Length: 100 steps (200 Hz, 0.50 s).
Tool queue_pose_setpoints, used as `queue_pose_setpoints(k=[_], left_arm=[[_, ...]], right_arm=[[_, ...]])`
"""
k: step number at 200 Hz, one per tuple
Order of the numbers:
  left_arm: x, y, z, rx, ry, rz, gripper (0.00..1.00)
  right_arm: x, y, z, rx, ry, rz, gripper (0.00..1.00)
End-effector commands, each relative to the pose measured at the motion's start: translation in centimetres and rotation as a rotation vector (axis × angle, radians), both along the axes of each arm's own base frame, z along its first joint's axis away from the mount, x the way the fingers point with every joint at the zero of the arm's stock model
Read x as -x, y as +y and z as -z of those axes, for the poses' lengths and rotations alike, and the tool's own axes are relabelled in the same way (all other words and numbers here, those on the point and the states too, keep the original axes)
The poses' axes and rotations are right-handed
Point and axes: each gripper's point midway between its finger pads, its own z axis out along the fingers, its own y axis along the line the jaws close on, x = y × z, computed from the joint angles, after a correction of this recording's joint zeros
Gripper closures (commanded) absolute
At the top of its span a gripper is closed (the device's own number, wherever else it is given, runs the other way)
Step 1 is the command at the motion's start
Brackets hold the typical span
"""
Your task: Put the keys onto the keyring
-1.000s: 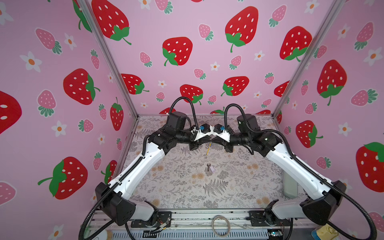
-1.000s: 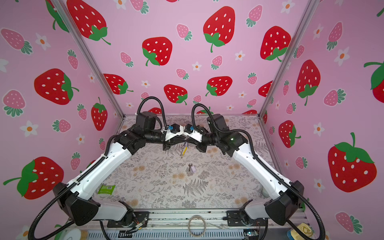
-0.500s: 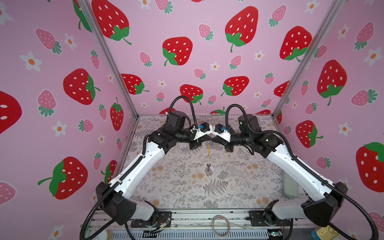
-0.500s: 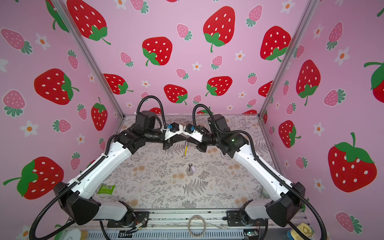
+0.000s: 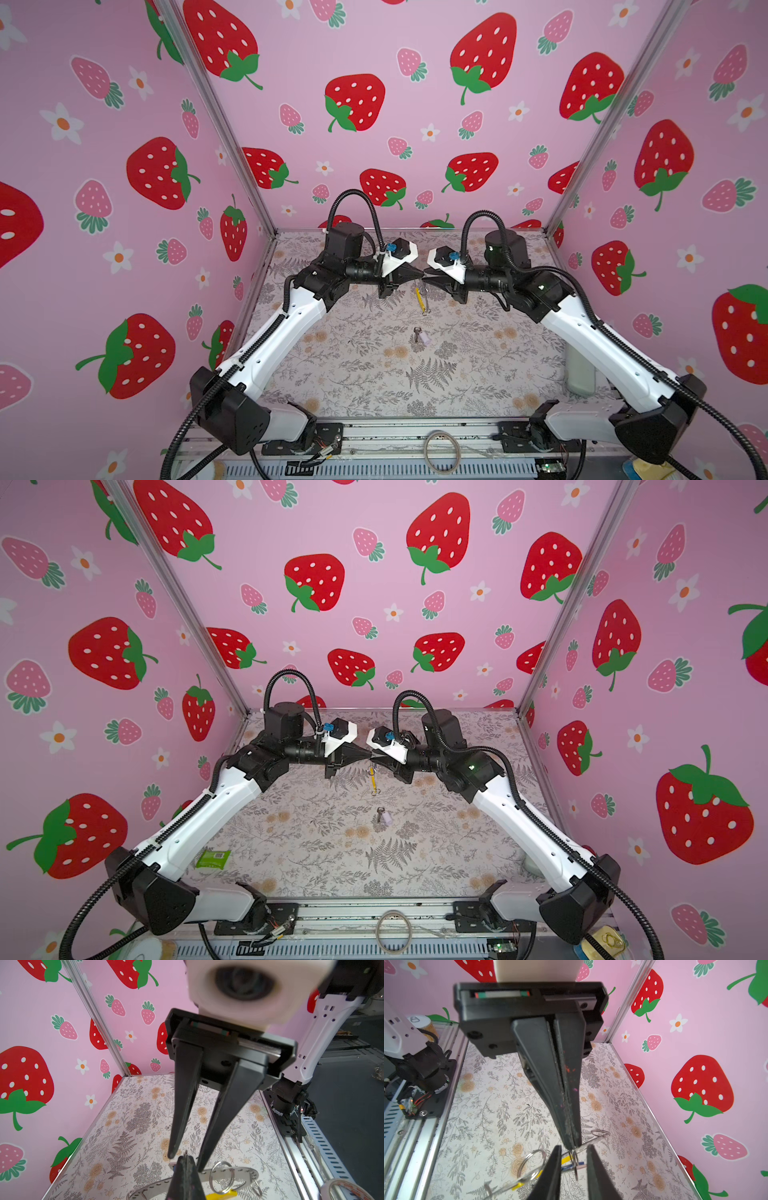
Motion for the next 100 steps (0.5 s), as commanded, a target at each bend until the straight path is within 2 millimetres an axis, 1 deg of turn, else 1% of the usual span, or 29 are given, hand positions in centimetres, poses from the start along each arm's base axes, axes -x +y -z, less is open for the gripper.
queue_pose_setpoints(k=[1,18,46,51,74,100], left_arm=[[0.6,0.1,-2.4,0.079,-0.05,0.027,1.0],[0.6,0.1,-2.7,0.099,-0.061,0.022,1.0],[0.6,0.3,-3.4,0.135,-0.074,0.009,1.0],[0.5,0.3,-3.5,0.14,-0.075,0.007,1.0],[0.5,0.4,-3.9,0.162,-0.084,-0.003,1.0],[0.4,0.4,-4.3,0.188,-0.094,-0.01,1.0]], right_arm=[[0.2,-0.4,-0.9,-0.036,-0.023,0.0,0.71],[0.0,-0.7,-0.6,-0.034,-0.014,0.008,0.68],[-0.1,-1.1,0.0,-0.028,0.001,0.022,0.66],[-0.3,-1.1,-0.5,-0.046,-0.016,0.028,0.66],[-0.5,-1.5,-0.5,-0.059,-0.018,0.048,0.66],[-0.3,-1.8,-1.2,-0.084,-0.035,0.046,0.68]])
